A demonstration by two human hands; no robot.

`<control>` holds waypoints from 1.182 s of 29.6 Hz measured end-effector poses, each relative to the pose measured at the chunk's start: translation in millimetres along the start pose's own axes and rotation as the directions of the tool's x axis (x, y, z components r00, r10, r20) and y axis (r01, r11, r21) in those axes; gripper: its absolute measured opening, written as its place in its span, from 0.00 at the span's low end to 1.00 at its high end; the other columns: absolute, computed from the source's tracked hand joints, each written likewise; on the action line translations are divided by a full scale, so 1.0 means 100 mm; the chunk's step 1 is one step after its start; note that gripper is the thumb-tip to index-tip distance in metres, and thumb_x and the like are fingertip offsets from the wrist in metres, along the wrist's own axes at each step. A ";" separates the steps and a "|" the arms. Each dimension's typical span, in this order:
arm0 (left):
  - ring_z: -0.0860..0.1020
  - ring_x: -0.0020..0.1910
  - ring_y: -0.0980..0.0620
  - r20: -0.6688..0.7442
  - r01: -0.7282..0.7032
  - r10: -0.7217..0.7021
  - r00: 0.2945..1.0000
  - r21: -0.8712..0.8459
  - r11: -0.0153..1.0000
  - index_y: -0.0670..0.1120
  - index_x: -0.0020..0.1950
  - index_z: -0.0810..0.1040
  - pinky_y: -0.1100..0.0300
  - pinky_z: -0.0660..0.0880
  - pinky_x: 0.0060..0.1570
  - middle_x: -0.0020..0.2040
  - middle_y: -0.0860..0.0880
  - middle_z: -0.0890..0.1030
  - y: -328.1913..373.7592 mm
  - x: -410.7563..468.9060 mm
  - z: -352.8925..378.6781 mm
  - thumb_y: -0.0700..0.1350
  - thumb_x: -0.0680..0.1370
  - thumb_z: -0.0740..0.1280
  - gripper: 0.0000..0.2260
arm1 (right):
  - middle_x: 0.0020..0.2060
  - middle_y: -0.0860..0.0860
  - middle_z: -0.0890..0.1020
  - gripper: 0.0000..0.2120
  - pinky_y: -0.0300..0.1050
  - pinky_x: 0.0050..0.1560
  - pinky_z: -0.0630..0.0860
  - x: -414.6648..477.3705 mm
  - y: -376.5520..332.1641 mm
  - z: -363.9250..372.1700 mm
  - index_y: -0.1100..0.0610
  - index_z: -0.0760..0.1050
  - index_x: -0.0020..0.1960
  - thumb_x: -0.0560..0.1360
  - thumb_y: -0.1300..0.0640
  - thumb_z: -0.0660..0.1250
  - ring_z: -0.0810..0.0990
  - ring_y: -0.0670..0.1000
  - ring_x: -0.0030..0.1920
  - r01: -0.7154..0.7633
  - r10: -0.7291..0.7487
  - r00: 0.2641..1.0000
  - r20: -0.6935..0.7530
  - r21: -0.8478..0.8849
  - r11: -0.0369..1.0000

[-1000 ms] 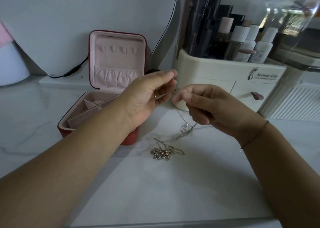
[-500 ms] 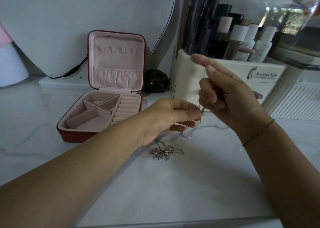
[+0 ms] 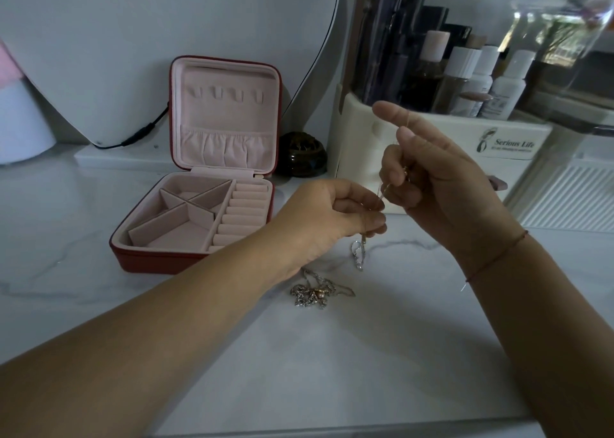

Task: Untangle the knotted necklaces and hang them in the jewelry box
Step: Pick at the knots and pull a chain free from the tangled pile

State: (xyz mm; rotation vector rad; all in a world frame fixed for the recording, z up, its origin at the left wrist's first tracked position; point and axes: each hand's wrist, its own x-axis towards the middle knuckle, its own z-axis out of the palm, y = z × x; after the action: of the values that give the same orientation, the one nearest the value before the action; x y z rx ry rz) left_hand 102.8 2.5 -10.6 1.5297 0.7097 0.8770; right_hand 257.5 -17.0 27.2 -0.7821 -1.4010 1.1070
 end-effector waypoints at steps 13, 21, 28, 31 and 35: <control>0.81 0.36 0.56 -0.089 -0.013 0.034 0.995 0.224 0.975 0.43 0.45 0.80 0.68 0.76 0.40 0.36 0.49 0.85 0.05 0.01 -0.11 0.38 0.75 0.70 0.01 | 0.25 0.53 0.74 0.11 0.39 0.25 0.61 0.03 0.06 -0.05 0.57 0.74 0.61 0.80 0.61 0.59 0.62 0.48 0.23 -0.047 0.007 0.956 -0.293 -0.130 0.990; 0.83 0.38 0.55 -0.049 -0.036 0.056 0.997 0.332 0.943 0.44 0.47 0.79 0.65 0.77 0.47 0.36 0.48 0.85 0.05 -0.02 -0.10 0.41 0.74 0.71 0.04 | 0.24 0.52 0.74 0.11 0.40 0.26 0.59 0.04 0.04 -0.08 0.57 0.74 0.60 0.79 0.62 0.59 0.61 0.49 0.25 -0.035 0.003 0.954 -0.300 -0.099 0.994; 0.83 0.42 0.54 -0.133 -0.101 0.140 0.981 0.266 0.959 0.44 0.49 0.82 0.69 0.75 0.43 0.42 0.46 0.85 0.06 0.01 -0.09 0.41 0.77 0.68 0.05 | 0.26 0.52 0.75 0.12 0.37 0.25 0.62 0.03 0.05 -0.08 0.57 0.74 0.61 0.79 0.62 0.60 0.63 0.47 0.23 -0.110 0.079 0.970 -0.231 -0.126 0.986; 0.83 0.44 0.55 -0.220 -0.150 0.214 0.952 0.273 0.950 0.48 0.47 0.84 0.66 0.76 0.48 0.42 0.49 0.85 0.06 0.02 -0.12 0.43 0.76 0.69 0.04 | 0.28 0.52 0.76 0.12 0.37 0.25 0.63 0.03 0.07 -0.08 0.57 0.75 0.61 0.79 0.62 0.61 0.64 0.47 0.24 -0.176 0.147 0.974 -0.173 -0.167 0.970; 0.82 0.42 0.56 -0.297 -0.189 0.236 0.925 0.178 0.966 0.47 0.46 0.83 0.68 0.76 0.45 0.40 0.50 0.85 0.09 0.02 -0.15 0.42 0.74 0.71 0.02 | 0.29 0.51 0.75 0.09 0.35 0.27 0.63 0.03 0.09 -0.08 0.58 0.77 0.56 0.77 0.62 0.63 0.65 0.46 0.26 -0.260 0.244 0.964 -0.103 -0.191 0.947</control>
State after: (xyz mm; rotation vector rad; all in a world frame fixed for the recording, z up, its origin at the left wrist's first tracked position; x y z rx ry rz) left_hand 90.9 10.4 -0.6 1.6354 0.8645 1.2790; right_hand 263.6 -9.8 19.1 -1.1668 -1.3882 1.1240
